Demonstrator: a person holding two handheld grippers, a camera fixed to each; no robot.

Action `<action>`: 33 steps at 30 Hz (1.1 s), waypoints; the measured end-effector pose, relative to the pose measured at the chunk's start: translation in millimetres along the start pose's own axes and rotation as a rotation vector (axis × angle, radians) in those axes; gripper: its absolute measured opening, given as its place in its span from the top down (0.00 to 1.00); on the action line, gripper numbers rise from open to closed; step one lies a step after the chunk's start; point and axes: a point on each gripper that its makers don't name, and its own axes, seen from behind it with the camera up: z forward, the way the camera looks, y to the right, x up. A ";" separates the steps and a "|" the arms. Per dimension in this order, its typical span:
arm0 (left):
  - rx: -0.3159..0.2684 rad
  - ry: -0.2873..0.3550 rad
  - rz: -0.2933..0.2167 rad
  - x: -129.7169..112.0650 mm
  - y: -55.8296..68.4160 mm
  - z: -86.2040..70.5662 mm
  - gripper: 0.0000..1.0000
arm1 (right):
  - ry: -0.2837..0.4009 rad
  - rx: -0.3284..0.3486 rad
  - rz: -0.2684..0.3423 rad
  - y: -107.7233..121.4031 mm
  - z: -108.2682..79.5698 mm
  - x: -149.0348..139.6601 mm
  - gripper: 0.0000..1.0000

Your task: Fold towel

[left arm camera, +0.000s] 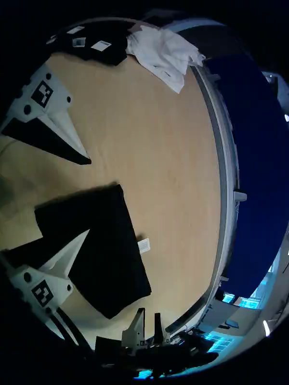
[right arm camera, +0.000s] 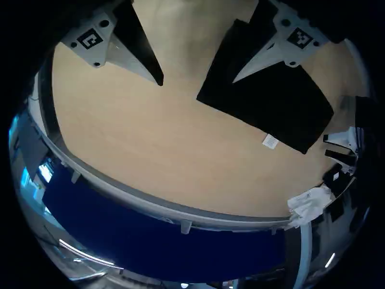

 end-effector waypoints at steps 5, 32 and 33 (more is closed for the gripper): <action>0.010 -0.006 0.007 -10.9 -1.0 -8.8 0.11 | 0.003 0.002 0.006 -0.5 -11.4 -6.1 0.00; 0.056 -0.004 -0.064 -57.7 -3.0 -58.4 0.11 | -0.006 0.057 -0.009 -16.4 -56.3 -44.7 0.00; 0.059 -0.003 -0.067 -58.9 -4.2 -60.3 0.11 | -0.008 0.067 -0.017 -18.7 -55.8 -45.3 0.00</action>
